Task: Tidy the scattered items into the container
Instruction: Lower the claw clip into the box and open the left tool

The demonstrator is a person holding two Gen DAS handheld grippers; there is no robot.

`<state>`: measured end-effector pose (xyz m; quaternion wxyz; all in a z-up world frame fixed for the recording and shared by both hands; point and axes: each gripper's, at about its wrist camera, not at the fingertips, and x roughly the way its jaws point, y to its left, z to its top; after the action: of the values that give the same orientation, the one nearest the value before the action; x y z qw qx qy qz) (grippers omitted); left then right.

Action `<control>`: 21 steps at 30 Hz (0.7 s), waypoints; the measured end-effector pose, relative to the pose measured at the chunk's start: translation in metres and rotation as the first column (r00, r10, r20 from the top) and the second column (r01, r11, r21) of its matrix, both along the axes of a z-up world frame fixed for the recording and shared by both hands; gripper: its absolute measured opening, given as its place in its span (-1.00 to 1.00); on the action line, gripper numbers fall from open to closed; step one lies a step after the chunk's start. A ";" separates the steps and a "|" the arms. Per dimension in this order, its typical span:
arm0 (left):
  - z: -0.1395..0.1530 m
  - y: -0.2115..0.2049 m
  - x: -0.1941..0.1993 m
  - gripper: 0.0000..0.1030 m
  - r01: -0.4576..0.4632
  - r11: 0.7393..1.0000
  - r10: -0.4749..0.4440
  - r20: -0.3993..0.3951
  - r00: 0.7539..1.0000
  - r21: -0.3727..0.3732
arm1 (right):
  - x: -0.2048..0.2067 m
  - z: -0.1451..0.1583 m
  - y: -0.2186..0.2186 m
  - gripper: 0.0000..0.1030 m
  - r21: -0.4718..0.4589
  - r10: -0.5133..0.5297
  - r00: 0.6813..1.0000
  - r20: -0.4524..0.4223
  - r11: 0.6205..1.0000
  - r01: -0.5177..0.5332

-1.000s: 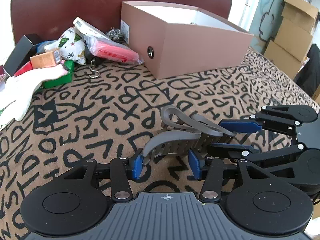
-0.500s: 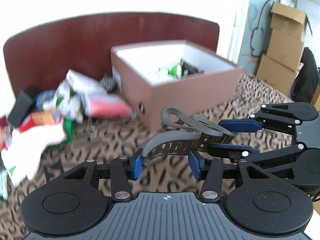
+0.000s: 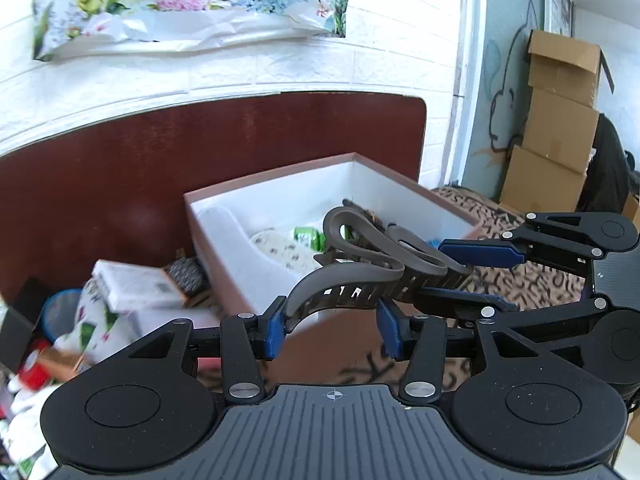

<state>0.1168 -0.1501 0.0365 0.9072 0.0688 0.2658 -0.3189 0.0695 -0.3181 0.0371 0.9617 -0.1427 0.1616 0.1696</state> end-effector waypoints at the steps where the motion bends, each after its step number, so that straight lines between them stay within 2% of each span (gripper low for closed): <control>1: 0.001 -0.005 0.009 -0.02 0.003 1.000 -0.003 -0.007 1.000 -0.005 | 0.007 0.002 -0.004 -0.16 -0.007 -0.002 1.000 -0.001 1.000 0.002; 11: 0.004 -0.059 0.096 -0.01 0.026 0.999 -0.027 -0.027 0.999 -0.030 | 0.082 0.015 -0.038 -0.16 -0.041 -0.054 0.998 -0.035 0.998 0.052; 17: -0.008 -0.086 0.146 0.03 0.004 1.000 -0.005 -0.051 0.999 -0.031 | 0.135 0.011 -0.055 -0.15 -0.094 -0.068 0.996 -0.062 0.994 0.062; 19: -0.015 -0.094 0.163 0.16 -0.019 1.000 0.018 -0.049 0.999 -0.015 | 0.152 0.006 -0.055 -0.15 -0.118 -0.070 0.995 -0.073 0.991 0.062; 21: -0.021 -0.103 0.178 0.46 -0.060 0.998 0.060 -0.054 0.997 0.000 | 0.170 0.000 -0.053 -0.12 -0.147 -0.091 0.992 -0.091 0.986 0.077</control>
<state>0.2944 -0.2527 0.0154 0.9089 0.0517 0.2918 -0.2934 0.2399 -0.3714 0.0367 0.9462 -0.1961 0.2257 0.1237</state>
